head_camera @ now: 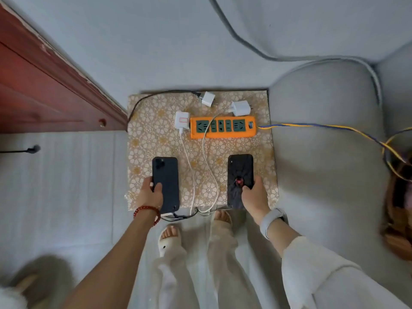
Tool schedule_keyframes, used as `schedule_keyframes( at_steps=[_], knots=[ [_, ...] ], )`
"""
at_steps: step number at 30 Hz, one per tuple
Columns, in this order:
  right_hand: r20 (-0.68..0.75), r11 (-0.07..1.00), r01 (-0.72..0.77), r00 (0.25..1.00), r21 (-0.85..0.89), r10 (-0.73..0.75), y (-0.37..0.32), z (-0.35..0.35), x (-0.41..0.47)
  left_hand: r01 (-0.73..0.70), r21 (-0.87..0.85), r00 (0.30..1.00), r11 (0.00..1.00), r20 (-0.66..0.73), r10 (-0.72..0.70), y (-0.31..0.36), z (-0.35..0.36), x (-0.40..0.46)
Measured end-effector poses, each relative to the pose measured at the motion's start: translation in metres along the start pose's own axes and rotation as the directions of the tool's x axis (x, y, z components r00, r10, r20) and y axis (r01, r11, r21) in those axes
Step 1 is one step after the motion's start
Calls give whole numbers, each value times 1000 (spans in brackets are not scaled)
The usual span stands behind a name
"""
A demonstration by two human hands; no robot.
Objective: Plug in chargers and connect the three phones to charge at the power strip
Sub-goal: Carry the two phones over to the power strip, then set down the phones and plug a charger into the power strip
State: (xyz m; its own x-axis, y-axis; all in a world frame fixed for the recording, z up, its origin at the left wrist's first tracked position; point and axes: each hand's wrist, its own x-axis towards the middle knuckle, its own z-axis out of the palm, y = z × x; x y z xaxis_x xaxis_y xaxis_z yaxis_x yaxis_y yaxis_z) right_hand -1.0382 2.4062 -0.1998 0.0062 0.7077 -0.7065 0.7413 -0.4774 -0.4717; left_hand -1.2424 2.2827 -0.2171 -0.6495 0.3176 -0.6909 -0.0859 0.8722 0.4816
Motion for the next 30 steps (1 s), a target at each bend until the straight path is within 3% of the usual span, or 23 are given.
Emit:
schedule_keyframes(
  at_steps=[3, 6, 11, 14, 17, 19, 23, 27, 30],
  knots=[
    [-35, 987, 67, 997, -149, -73, 10, -8, 15, 26, 53, 995, 998, -96, -20, 0, 9, 5],
    [7, 930, 133, 990, -343, -139, 13, -19, 23, 67, 231, 978, 971, -207, -18, 10, 15, 3],
    [-4, 837, 266, 952, -479, -305, -12, -34, 32, -53, 330, 948, 942, -281, 152, 44, 31, -4],
    [7, 768, 448, 866, -458, -501, -45, -38, 52, -323, 291, 905, 901, -184, 384, 66, 45, 0],
    [4, 627, 573, 740, -528, -672, -82, -40, 82, -469, 169, 873, 867, -63, 484, 88, 64, 3],
    [56, 525, 578, 704, -625, -708, -104, -40, 104, -485, 152, 868, 861, -37, 496, 99, 76, 6],
    [274, 351, 581, 727, -734, -629, -133, -39, 138, -385, 116, 922, 916, -1, 387, 108, 94, 10],
    [384, 339, 630, 730, -699, -565, -147, -39, 152, -333, 13, 941, 943, 71, 331, 115, 87, 14],
    [418, 132, 613, 664, -779, -621, -153, -44, 151, -389, -120, 912, 914, 89, 400, 118, 71, 9]
  ],
)
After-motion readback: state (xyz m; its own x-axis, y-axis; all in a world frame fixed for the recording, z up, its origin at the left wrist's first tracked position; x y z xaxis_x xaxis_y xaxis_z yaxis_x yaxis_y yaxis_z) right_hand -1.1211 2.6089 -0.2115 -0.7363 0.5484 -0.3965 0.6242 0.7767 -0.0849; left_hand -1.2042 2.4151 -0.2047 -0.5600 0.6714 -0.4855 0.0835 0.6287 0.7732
